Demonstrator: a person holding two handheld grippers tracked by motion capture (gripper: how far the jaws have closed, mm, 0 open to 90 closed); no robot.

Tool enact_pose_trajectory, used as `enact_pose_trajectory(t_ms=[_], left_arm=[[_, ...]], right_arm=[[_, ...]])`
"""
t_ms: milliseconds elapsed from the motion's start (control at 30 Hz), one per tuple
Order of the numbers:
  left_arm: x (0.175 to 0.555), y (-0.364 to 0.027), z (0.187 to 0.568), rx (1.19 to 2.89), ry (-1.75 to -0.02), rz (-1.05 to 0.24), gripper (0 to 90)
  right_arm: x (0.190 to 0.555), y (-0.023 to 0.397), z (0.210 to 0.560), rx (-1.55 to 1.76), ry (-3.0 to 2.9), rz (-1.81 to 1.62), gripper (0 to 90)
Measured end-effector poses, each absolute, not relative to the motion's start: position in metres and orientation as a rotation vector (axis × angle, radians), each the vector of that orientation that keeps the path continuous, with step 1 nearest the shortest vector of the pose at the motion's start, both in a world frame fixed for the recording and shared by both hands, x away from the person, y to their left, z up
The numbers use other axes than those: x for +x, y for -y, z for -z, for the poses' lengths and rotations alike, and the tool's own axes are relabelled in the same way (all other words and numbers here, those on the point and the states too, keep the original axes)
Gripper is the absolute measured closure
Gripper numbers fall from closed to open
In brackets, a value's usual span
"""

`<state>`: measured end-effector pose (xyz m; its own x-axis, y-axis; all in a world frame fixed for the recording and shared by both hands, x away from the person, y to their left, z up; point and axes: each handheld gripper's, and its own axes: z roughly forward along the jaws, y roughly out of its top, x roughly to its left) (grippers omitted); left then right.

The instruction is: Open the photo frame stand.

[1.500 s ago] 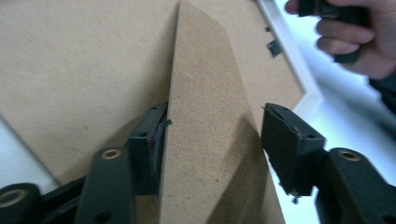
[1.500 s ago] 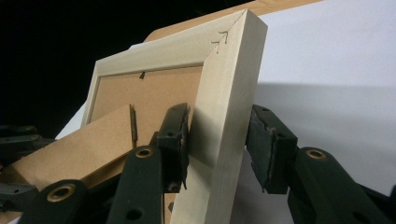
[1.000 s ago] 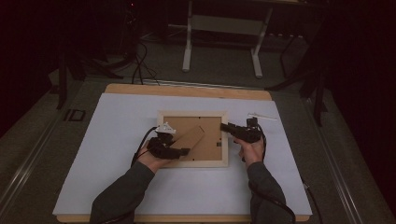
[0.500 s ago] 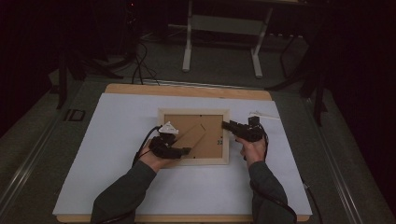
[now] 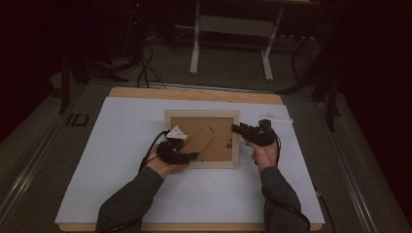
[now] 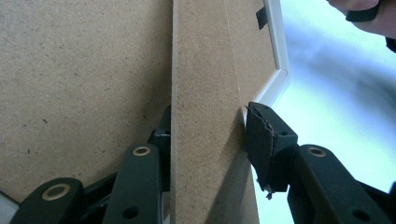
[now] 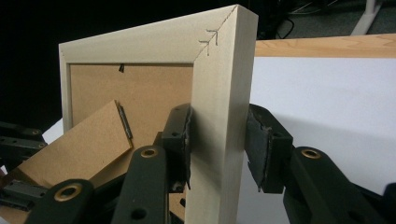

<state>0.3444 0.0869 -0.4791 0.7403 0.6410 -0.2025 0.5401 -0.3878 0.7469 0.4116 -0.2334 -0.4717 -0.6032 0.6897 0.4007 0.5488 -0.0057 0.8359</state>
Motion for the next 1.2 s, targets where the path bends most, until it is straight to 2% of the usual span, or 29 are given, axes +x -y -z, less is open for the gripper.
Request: enact_pose_trajectory(t_ms=[1200], left_arm=[[0.348,-0.081,0.477,2.139,-0.87,-0.277,64.4]], right_arm=[[0.403,0.224,0.45,1.149,-2.121,-1.576,62.6]])
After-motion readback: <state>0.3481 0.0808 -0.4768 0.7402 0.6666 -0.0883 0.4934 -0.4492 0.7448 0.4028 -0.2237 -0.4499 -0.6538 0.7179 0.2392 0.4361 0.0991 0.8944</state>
